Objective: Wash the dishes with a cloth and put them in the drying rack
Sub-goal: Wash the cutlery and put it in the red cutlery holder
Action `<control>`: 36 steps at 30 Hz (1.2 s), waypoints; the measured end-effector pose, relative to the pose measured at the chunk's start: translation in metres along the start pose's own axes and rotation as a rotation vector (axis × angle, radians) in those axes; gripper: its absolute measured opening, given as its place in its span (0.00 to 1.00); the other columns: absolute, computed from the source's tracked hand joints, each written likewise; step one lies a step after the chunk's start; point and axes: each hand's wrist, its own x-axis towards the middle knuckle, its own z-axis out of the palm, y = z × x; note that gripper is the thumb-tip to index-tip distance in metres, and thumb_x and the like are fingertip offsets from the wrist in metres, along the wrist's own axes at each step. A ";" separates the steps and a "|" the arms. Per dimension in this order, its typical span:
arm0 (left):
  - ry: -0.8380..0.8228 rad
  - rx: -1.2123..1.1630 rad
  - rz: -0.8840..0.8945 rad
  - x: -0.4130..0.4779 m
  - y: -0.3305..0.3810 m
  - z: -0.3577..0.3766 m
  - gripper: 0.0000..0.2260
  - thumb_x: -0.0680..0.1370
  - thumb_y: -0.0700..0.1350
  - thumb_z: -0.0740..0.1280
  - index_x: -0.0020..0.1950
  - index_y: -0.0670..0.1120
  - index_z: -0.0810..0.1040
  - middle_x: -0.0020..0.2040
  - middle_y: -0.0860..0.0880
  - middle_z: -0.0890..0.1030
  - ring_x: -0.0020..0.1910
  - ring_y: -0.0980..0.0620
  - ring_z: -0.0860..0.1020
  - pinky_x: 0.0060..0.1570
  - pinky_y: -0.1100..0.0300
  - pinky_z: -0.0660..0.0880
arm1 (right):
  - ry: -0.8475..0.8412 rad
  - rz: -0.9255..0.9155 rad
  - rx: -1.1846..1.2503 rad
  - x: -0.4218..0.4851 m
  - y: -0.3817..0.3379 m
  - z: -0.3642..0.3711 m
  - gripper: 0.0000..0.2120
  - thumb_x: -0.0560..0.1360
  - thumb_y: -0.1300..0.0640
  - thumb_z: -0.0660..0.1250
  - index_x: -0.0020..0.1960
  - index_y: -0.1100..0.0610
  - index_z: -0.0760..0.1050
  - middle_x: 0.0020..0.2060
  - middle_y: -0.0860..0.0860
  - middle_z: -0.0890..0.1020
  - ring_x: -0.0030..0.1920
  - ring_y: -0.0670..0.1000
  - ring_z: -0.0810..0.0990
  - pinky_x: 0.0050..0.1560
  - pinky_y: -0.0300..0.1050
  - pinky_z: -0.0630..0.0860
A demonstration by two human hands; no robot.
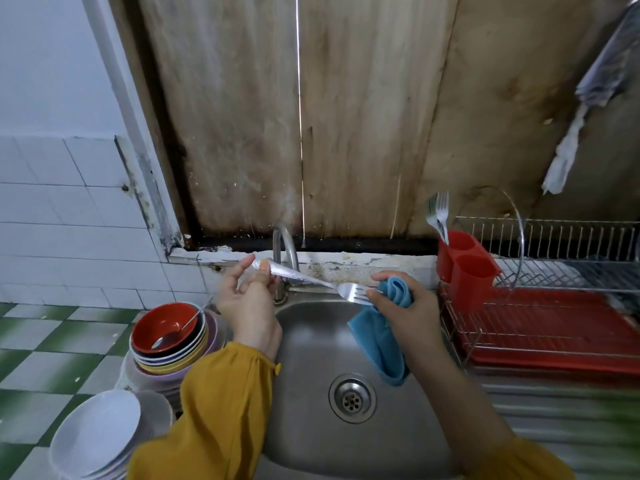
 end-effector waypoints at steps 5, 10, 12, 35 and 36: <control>-0.181 0.084 -0.063 -0.003 -0.018 0.010 0.07 0.78 0.33 0.67 0.53 0.43 0.76 0.43 0.44 0.80 0.43 0.50 0.81 0.45 0.63 0.81 | 0.182 -0.190 -0.101 0.012 -0.023 -0.022 0.16 0.72 0.69 0.72 0.43 0.47 0.79 0.39 0.43 0.80 0.40 0.37 0.79 0.39 0.32 0.77; -0.391 0.158 -0.196 -0.011 -0.052 0.027 0.06 0.74 0.34 0.70 0.49 0.39 0.76 0.40 0.42 0.83 0.38 0.50 0.82 0.40 0.64 0.80 | 0.318 -0.421 -0.239 0.040 -0.062 -0.053 0.15 0.72 0.66 0.73 0.44 0.46 0.78 0.43 0.39 0.80 0.43 0.33 0.78 0.42 0.26 0.74; -0.503 0.242 -0.240 -0.016 -0.064 0.039 0.04 0.75 0.34 0.70 0.48 0.37 0.77 0.41 0.40 0.84 0.37 0.51 0.83 0.39 0.63 0.81 | 0.331 -0.517 -0.343 0.054 -0.079 -0.066 0.10 0.72 0.65 0.73 0.45 0.51 0.79 0.42 0.39 0.80 0.43 0.36 0.79 0.44 0.27 0.74; -1.247 1.136 0.280 -0.047 -0.159 0.159 0.26 0.74 0.60 0.70 0.71 0.56 0.71 0.75 0.53 0.67 0.73 0.50 0.65 0.73 0.47 0.62 | -0.269 -0.554 -1.795 0.208 -0.126 -0.098 0.10 0.75 0.64 0.64 0.52 0.52 0.77 0.37 0.49 0.73 0.39 0.53 0.72 0.37 0.45 0.66; -1.238 1.135 0.316 -0.047 -0.160 0.158 0.26 0.74 0.60 0.70 0.71 0.57 0.71 0.75 0.54 0.66 0.73 0.50 0.64 0.73 0.47 0.61 | -0.337 -0.554 -1.819 0.209 -0.122 -0.097 0.09 0.75 0.63 0.65 0.52 0.53 0.77 0.37 0.48 0.73 0.39 0.52 0.73 0.36 0.44 0.66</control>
